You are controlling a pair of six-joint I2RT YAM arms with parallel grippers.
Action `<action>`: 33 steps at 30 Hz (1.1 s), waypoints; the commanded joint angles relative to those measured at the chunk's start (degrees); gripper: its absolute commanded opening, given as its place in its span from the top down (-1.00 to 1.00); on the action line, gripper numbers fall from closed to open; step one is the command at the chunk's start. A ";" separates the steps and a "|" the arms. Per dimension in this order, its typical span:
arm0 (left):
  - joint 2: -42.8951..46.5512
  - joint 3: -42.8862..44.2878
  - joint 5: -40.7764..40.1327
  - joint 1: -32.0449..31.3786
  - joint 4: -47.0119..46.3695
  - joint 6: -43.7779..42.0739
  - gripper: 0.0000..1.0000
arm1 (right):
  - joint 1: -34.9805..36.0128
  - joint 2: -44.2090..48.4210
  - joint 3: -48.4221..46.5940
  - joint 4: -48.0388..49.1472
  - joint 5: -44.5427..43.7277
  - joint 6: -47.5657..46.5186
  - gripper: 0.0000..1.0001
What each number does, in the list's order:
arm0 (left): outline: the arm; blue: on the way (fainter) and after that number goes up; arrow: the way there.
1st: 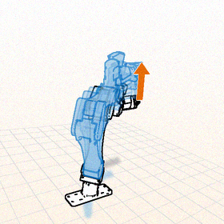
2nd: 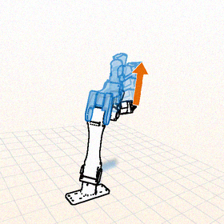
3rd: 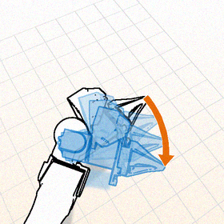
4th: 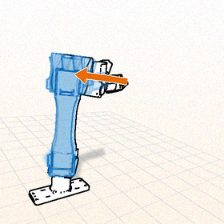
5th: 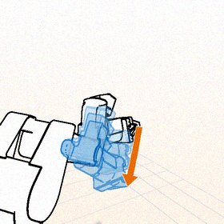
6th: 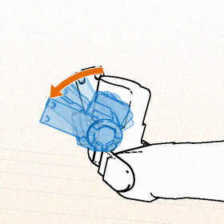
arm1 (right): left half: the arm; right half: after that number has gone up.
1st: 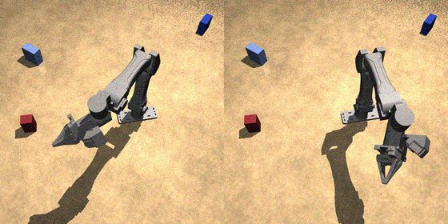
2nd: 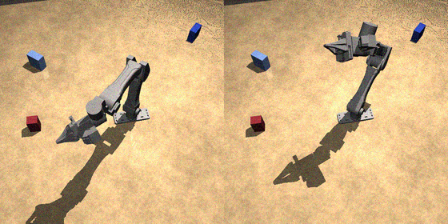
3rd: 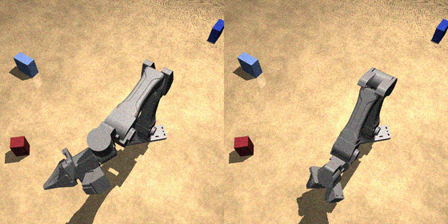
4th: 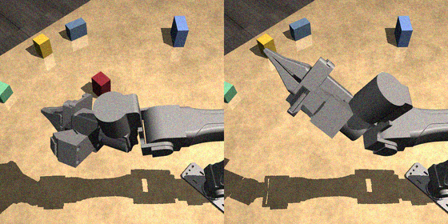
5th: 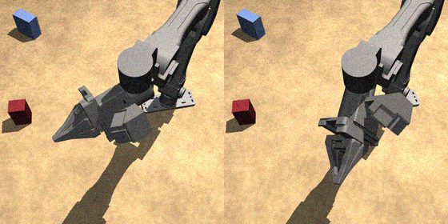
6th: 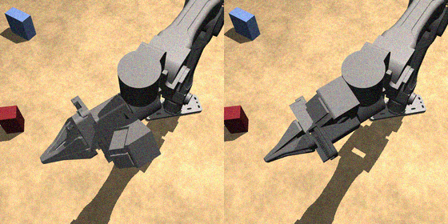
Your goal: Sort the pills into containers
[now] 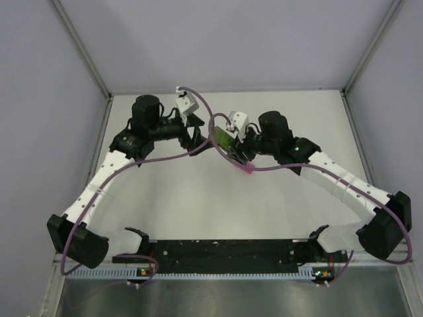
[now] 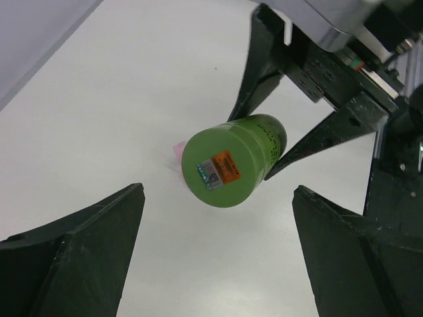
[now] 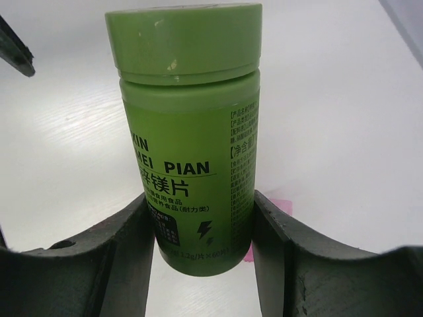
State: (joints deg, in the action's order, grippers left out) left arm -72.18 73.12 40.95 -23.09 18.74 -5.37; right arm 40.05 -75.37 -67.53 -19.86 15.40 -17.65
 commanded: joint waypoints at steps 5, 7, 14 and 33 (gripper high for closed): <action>-1.03 5.02 21.01 0.50 18.87 -31.89 -0.98 | -0.68 1.55 -3.40 -6.07 19.05 -5.03 1.00; -0.77 3.88 21.89 0.50 16.96 -31.64 -0.97 | -0.77 1.28 -3.75 -6.86 20.72 -5.29 1.00; -0.77 0.27 23.21 0.50 10.97 -26.11 -0.86 | -0.94 0.58 -4.63 -7.48 21.16 -5.29 1.00; -2.87 -2.72 22.69 0.50 -1.67 -8.37 0.48 | -0.94 0.49 -2.52 -4.14 14.41 -3.62 1.00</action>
State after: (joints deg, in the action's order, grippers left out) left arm -74.28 71.33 63.11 -22.63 24.69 -21.28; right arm 39.51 -75.48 -69.12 -28.77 32.58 -21.91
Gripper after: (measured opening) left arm 0.579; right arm 0.522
